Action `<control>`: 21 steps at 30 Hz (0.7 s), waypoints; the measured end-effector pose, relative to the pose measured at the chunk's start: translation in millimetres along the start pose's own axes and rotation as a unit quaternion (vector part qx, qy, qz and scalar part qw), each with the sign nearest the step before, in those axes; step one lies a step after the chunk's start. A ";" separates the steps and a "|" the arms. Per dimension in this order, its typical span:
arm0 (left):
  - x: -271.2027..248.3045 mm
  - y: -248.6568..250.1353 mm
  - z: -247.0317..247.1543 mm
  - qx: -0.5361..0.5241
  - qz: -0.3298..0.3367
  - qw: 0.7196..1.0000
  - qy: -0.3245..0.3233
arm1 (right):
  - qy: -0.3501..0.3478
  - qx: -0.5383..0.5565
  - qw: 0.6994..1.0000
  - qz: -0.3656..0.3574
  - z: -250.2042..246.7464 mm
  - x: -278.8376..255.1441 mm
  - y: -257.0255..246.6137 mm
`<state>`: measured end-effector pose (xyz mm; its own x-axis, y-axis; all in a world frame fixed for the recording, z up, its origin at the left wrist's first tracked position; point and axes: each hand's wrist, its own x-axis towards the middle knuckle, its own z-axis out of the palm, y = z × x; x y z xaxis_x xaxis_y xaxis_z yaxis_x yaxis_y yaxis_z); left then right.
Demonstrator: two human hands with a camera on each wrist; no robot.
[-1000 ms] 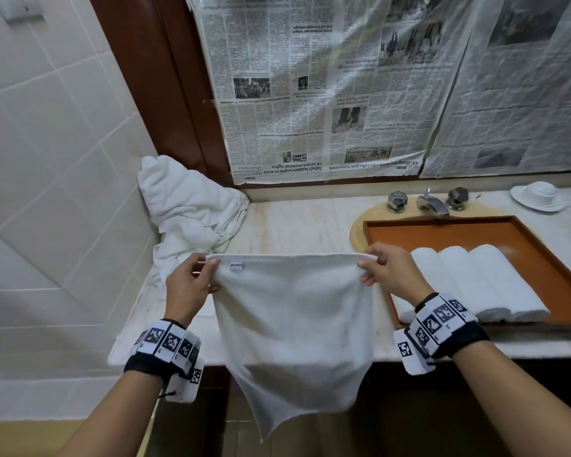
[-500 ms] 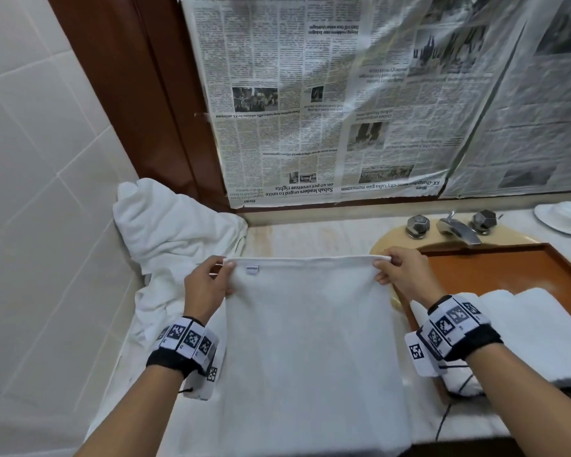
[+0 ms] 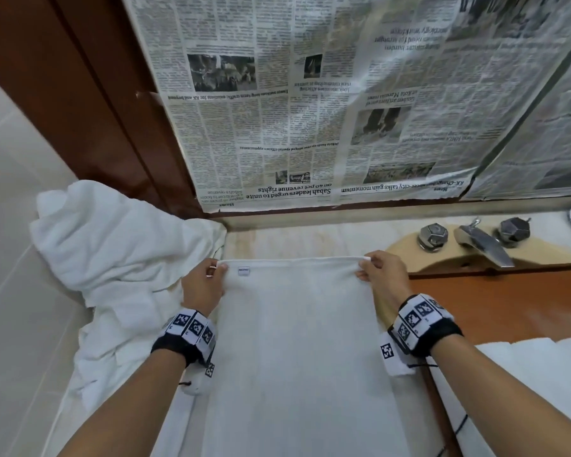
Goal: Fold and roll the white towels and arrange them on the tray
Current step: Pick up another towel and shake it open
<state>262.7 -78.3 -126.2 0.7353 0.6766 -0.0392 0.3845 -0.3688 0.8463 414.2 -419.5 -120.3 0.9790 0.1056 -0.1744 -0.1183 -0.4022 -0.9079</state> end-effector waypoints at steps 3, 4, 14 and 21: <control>24.3 -17.1 18.2 0.038 -0.012 0.999 0.008 | -0.018 -0.024 0.999 0.017 11.6 24.2 13.8; 31.1 -20.1 22.9 0.050 -0.011 0.999 0.011 | -0.019 -0.036 0.999 0.020 14.4 31.2 15.8; 59.7 -13.8 40.2 0.138 0.007 0.990 -0.013 | -0.027 -0.092 0.995 0.030 40.3 57.8 17.4; 4.4 -19.2 78.9 0.212 0.148 0.964 -0.059 | -0.133 -0.283 0.928 -0.202 105.0 -28.0 16.4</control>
<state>302.6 -118.6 -184.6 0.8966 0.4339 0.0885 0.3235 -0.7782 0.5382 367.4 -333.6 -170.3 0.8401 0.5421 -0.0193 0.4294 -0.6863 -0.5870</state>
